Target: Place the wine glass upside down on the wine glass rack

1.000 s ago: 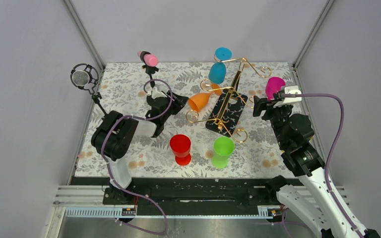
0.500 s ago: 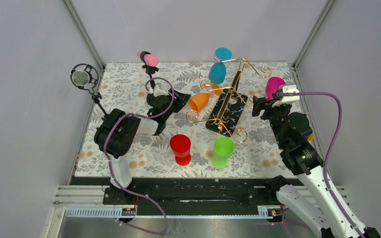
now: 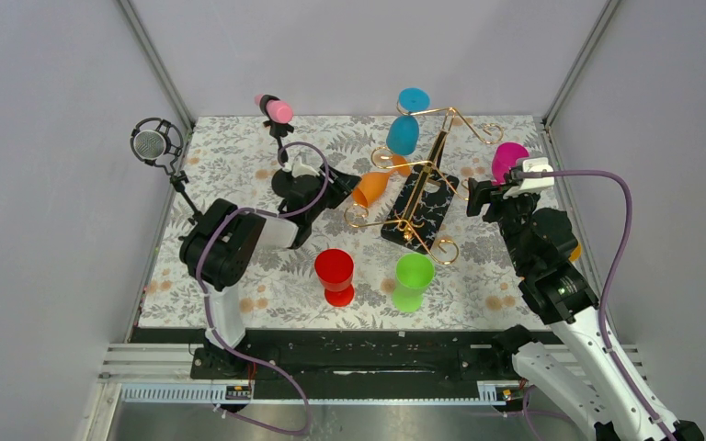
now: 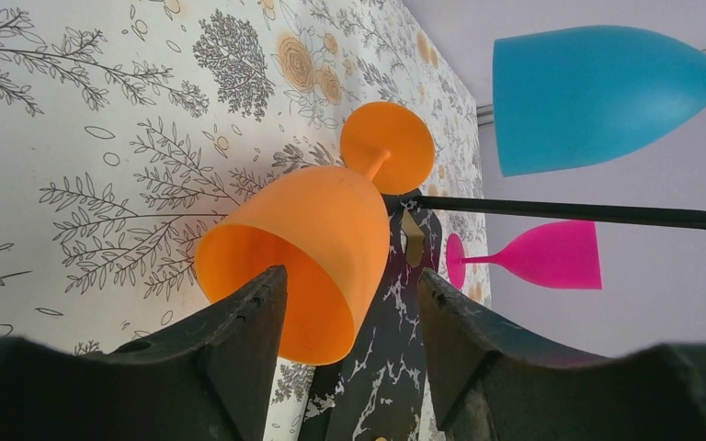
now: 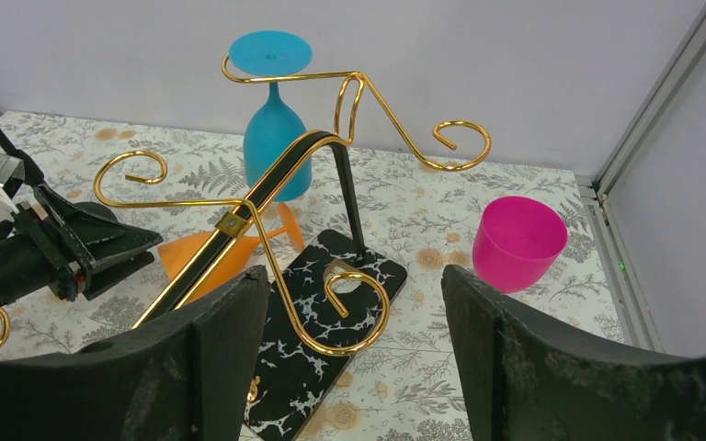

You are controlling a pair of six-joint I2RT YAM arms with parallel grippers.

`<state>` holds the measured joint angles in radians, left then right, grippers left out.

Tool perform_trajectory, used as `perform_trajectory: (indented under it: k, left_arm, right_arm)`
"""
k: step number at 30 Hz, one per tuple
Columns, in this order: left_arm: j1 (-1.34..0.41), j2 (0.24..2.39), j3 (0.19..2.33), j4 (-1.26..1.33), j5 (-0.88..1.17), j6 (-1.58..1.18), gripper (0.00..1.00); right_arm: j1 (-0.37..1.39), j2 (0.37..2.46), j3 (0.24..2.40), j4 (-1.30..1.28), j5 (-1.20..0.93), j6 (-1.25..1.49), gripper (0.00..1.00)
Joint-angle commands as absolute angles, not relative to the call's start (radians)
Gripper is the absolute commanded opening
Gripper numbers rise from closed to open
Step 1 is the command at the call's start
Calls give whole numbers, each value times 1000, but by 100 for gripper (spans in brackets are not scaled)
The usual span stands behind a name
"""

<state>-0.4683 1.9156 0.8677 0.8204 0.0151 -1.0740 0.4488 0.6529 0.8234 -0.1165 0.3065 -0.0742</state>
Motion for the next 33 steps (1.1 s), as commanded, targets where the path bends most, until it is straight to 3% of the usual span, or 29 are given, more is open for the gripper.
perform_trajectory:
  k: [1,18,22,33]
  left_arm:
    - [-472,1932,909,848,38,-1074,55]
    - [-483,1964,923,824,34,-1085,54]
    - [-482,1982,946,823,42,-1092,47]
    - [-486,2008,990,802,45,-1092,39]
  right_arm:
    - [446,647,823,-73,334,-83,77]
    - [447,646,838,-81,332,-95,77]
    - [447,646,838,-82,333,-94,77]
    - [446,640,841,-88,337,-99,77]
